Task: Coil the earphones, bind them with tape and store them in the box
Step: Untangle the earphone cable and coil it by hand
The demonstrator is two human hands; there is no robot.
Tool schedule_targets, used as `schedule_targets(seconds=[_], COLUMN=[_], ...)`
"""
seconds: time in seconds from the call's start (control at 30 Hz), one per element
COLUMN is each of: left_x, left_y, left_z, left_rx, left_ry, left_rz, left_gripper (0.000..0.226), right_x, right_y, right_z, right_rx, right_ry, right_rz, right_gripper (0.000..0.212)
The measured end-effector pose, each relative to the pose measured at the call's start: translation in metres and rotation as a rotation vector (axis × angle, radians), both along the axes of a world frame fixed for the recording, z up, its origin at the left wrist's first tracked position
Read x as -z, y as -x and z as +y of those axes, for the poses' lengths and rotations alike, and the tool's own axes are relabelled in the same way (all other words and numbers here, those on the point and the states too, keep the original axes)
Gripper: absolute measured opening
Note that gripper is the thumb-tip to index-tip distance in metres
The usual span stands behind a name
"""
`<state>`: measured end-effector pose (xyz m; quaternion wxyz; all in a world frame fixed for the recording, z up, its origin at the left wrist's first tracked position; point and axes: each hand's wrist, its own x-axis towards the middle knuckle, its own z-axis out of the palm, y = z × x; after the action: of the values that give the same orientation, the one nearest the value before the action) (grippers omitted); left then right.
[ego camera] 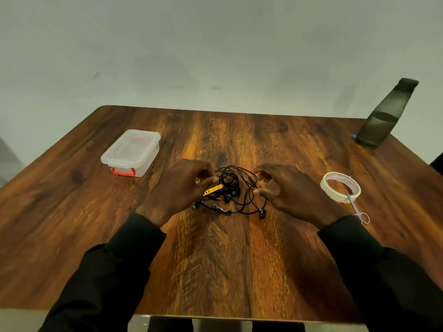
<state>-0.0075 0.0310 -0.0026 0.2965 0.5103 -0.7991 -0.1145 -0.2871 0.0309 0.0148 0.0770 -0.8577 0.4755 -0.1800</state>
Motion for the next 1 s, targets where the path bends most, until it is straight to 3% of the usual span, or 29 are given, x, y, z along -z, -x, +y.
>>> schedule_targets(seconds=[0.07, 0.23, 0.37, 0.53, 0.73, 0.8, 0.9, 1.0], left_x=[0.01, 0.028, 0.033, 0.036, 0.029, 0.027, 0.015, 0.004], left_y=[0.004, 0.016, 0.021, 0.018, 0.021, 0.029, 0.05, 0.069], left_z=[-0.001, 0.014, 0.026, 0.033, 0.027, 0.023, 0.02, 0.015], left_rx=[0.009, 0.088, 0.086, 0.057, 0.058, 0.076, 0.144, 0.186], left_ry=[-0.032, -0.177, -0.189, -0.133, -0.093, -0.064, -0.092, -0.102], left_rz=[-0.023, -0.108, -0.159, -0.161, -0.077, 0.05, 0.183, 0.262], left_gripper=[0.02, 0.027, 0.03, 0.02, 0.013, 0.022, 0.054, 0.045], right_x=[0.003, 0.022, 0.03, 0.022, -0.003, -0.011, -0.023, -0.033], right_y=[-0.004, -0.021, -0.02, -0.006, 0.006, 0.004, 0.0, -0.002], right_z=[-0.002, 0.002, 0.008, 0.008, 0.011, 0.011, 0.013, 0.016], right_rx=[0.016, 0.063, 0.036, 0.026, 0.032, 0.008, -0.087, -0.152], right_ry=[0.006, -0.037, -0.072, -0.108, -0.116, -0.128, -0.171, -0.192], right_rz=[0.036, 0.134, 0.133, -0.05, -0.467, -0.566, -0.672, -0.728], right_gripper=[0.025, 0.035, 0.017, 0.004, 0.013, 0.012, 0.013, 0.016])
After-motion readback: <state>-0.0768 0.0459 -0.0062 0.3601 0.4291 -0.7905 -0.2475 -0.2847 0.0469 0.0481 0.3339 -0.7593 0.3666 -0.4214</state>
